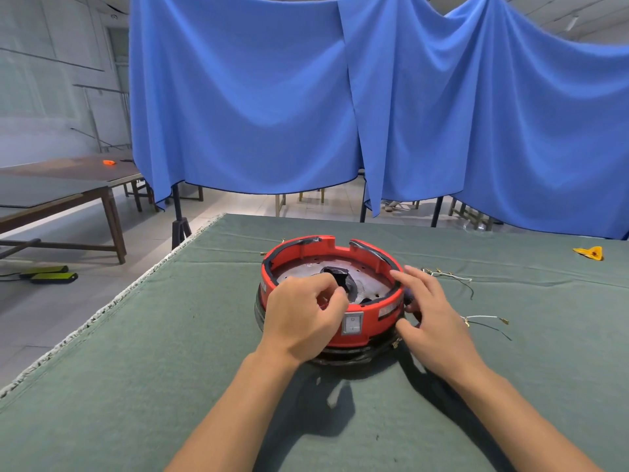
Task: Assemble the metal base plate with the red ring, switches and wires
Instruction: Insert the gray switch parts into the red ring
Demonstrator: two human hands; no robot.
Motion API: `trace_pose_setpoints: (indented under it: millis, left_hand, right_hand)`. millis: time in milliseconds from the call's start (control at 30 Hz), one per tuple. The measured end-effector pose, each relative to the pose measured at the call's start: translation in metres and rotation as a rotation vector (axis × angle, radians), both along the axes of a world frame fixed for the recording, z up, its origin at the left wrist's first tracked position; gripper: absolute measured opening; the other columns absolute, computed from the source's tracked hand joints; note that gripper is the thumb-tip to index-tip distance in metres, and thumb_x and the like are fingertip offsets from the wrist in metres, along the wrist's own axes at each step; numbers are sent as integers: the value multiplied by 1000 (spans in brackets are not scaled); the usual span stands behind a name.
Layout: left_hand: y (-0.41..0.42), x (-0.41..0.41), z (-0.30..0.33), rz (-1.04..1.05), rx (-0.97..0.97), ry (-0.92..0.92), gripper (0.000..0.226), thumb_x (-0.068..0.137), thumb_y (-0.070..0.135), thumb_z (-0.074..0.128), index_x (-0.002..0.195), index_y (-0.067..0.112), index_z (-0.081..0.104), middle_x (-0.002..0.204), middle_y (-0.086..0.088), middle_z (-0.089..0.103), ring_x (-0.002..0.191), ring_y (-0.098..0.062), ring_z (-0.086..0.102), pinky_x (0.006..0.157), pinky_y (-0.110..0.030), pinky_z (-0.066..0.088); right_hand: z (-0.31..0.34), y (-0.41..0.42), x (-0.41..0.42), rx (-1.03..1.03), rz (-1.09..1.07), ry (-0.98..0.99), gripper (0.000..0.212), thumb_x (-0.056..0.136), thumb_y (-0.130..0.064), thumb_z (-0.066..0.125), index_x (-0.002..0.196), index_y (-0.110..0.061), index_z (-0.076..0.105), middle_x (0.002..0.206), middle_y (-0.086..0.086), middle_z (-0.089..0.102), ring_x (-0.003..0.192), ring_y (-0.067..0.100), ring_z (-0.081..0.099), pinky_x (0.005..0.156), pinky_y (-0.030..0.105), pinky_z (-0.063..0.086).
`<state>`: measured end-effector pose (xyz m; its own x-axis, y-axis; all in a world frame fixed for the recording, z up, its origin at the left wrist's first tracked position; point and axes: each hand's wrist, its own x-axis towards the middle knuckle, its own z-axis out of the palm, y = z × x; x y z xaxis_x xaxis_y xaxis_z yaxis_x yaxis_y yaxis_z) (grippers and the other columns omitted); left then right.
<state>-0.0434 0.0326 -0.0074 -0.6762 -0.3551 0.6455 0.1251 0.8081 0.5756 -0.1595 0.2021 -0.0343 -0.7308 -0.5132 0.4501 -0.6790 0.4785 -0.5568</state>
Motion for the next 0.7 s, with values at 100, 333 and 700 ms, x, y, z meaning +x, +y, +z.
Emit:
trace_pose_setpoints:
  millis: [100,333,700]
  left_hand:
    - [-1,6,2,63,-81,-6,39,79,41,42,52,15,48,46,3,46,50,-16,43,59,-30,37]
    - [44,4,12,255,-421,-11,24,77,29,49,59,18,61,58,-1,62,57,-23,58,55,-28,42]
    - [10,15,10,35,-296,-48,49,82,52,30,50,15,35,45,-5,39,50,-24,41,52,-32,24]
  right_hand:
    - [1,-2,2,-76,19,-36,58,74,-2,57,119,-39,50,129,-23,40,106,5,55,87,35,50]
    - [11,-9,21,-269,136,-76,45,70,-3,49,88,-42,65,97,-21,59,73,2,64,65,17,47]
    - [2,-9,24,-295,-8,-83,58,72,5,49,106,-41,60,106,-17,57,65,5,58,71,32,48]
